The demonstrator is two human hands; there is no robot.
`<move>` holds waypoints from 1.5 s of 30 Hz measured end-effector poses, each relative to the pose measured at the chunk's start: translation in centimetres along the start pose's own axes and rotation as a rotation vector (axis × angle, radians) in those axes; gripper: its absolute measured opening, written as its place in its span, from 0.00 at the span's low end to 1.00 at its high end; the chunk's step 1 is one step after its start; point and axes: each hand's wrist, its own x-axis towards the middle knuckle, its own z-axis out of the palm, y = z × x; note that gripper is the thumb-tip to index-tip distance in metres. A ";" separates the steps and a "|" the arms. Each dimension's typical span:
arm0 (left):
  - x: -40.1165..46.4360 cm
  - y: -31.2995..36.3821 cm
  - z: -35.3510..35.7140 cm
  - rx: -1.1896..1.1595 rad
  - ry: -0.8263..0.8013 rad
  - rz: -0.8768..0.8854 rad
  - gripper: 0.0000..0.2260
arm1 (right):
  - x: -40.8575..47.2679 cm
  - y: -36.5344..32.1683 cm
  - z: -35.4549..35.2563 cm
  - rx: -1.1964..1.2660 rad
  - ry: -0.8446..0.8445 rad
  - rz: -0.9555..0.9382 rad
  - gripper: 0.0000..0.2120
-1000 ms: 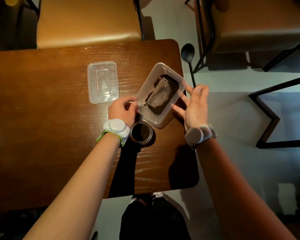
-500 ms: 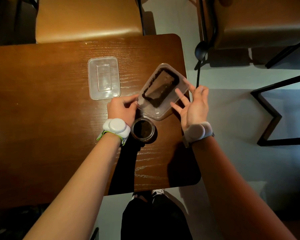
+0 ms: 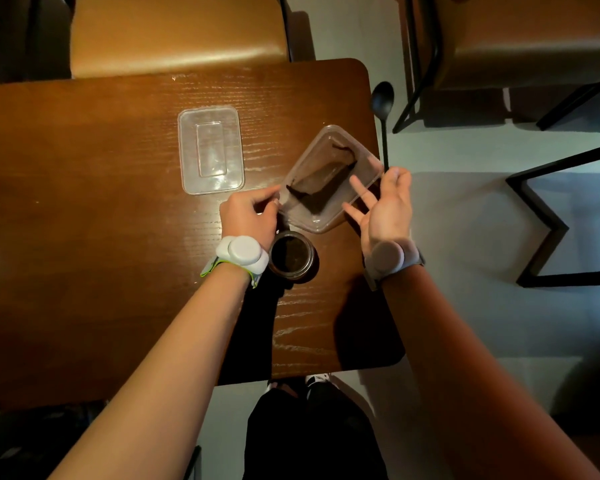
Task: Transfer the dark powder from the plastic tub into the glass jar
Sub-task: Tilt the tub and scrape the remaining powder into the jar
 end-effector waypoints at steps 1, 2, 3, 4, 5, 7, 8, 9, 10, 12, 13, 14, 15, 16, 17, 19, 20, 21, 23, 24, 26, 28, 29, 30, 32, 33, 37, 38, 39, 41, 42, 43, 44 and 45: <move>-0.1 0.0 -0.1 0.008 0.001 -0.006 0.11 | 0.0 0.1 0.0 -0.004 -0.011 -0.004 0.11; 0.0 0.1 0.0 0.017 -0.002 -0.003 0.11 | 0.0 0.1 0.1 -0.002 -0.015 -0.009 0.11; 0.1 0.1 0.0 0.027 0.001 -0.007 0.11 | 0.0 0.2 0.0 -0.009 -0.008 -0.003 0.11; 0.1 -0.1 -0.1 0.031 0.004 -0.007 0.11 | 0.0 0.1 0.1 -0.025 0.001 0.010 0.11; 0.1 -0.1 -0.1 0.024 0.003 -0.010 0.11 | -0.1 0.0 0.1 -0.034 -0.005 0.015 0.11; 0.1 0.1 0.0 0.004 0.001 -0.022 0.11 | -0.1 -0.2 0.3 -0.007 -0.023 0.021 0.11; 0.0 0.1 -0.1 0.004 0.001 -0.022 0.11 | 0.0 -0.2 0.2 0.016 -0.027 0.032 0.11; 0.0 0.3 -0.1 0.002 0.001 -0.019 0.11 | 0.1 -0.4 0.1 0.035 -0.032 0.032 0.11; 0.0 0.3 0.0 -0.011 0.004 -0.012 0.11 | 0.1 -0.5 0.1 0.046 -0.034 0.023 0.11; -0.1 0.2 0.0 -0.040 0.006 -0.008 0.11 | -0.1 -0.6 -0.1 0.050 -0.028 -0.024 0.11; 0.0 0.2 0.1 -0.042 -0.005 -0.014 0.11 | 0.0 -0.6 0.1 0.037 -0.030 -0.036 0.11; 0.1 0.1 0.2 -0.038 -0.014 -0.030 0.11 | 0.0 -0.5 0.2 0.012 -0.028 -0.023 0.11; 0.2 0.0 0.2 -0.037 -0.021 -0.044 0.11 | 0.0 -0.3 0.1 -0.011 -0.020 -0.004 0.10; 0.2 -0.1 0.2 -0.051 -0.021 -0.049 0.11 | -0.1 -0.2 0.1 -0.025 -0.017 0.010 0.10; 0.3 0.0 0.2 -0.069 -0.017 -0.053 0.11 | 0.0 -0.3 0.2 -0.026 -0.017 0.006 0.09; 0.3 0.5 -0.1 -0.095 -0.017 -0.031 0.11 | 0.0 -1.1 0.5 0.003 -0.007 -0.005 0.10; 0.3 0.8 -0.4 -0.107 -0.020 -0.018 0.12 | -0.1 -1.6 0.7 0.021 0.006 -0.006 0.10; 0.3 1.1 -0.7 -0.126 -0.026 -0.008 0.11 | -0.1 -1.9 0.8 0.034 0.013 -0.011 0.10; -0.2 1.9 -1.5 -0.229 -0.029 -0.012 0.10 | -0.6 -2.5 0.8 0.063 -0.008 -0.012 0.10; -0.5 2.1 -1.8 -0.297 -0.047 -0.027 0.10 | -0.8 -2.6 0.6 0.091 -0.021 0.003 0.09; -1.0 2.6 -2.7 -0.423 -0.122 -0.057 0.12 | -1.3 -3.2 0.4 0.108 -0.061 0.003 0.09; -1.9 2.7 -3.6 -0.476 -0.223 -0.079 0.16 | -2.1 -3.9 0.2 0.077 -0.110 -0.016 0.09; -2.4 2.7 -4.0 -0.493 -0.257 -0.098 0.19 | -2.5 -4.1 0.1 0.055 -0.130 -0.022 0.09; -3.0 2.7 -4.5 -0.522 -0.269 -0.132 0.20 | -3.1 -4.3 0.1 0.025 -0.144 -0.018 0.09; -3.8 2.1 -5.1 -0.557 -0.252 -0.191 0.22 | -3.8 -4.2 -0.4 -0.029 -0.130 -0.009 0.08; -4.3 1.9 -5.5 -0.556 -0.240 -0.209 0.22 | -4.3 -4.2 -0.8 -0.053 -0.105 -0.013 0.08; -6.1 1.7 -7.2 -0.592 -0.187 -0.277 0.21 | -7.2 -4.7 -3.3 -0.151 -0.008 -0.114 0.06; -6.5 1.8 -7.6 -0.594 -0.178 -0.280 0.21 | -8.0 -4.7 -3.9 -0.209 -0.008 -0.172 0.06; -6.8 1.9 -8.0 -0.586 -0.170 -0.275 0.21 | -8.9 -4.7 -4.3 -0.277 -0.014 -0.235 0.06; -7.2 2.0 -8.6 -0.533 -0.157 -0.250 0.22 | -10.1 -4.5 -4.8 -0.421 -0.025 -0.367 0.04; -7.3 2.1 -8.9 -0.506 -0.154 -0.237 0.23 | -10.4 -4.4 -4.9 -0.482 -0.036 -0.434 0.05; -7.5 2.2 -9.1 -0.492 -0.155 -0.227 0.23 | -10.6 -4.5 -4.9 -0.538 -0.058 -0.506 0.07; -7.6 2.2 -9.3 -0.489 -0.157 -0.225 0.24 | -10.6 -4.6 -4.8 -0.618 -0.085 -0.603 0.09; -7.7 2.1 -9.3 -0.490 -0.161 -0.225 0.24 | -10.5 -4.9 -4.7 -0.725 -0.111 -0.737 0.09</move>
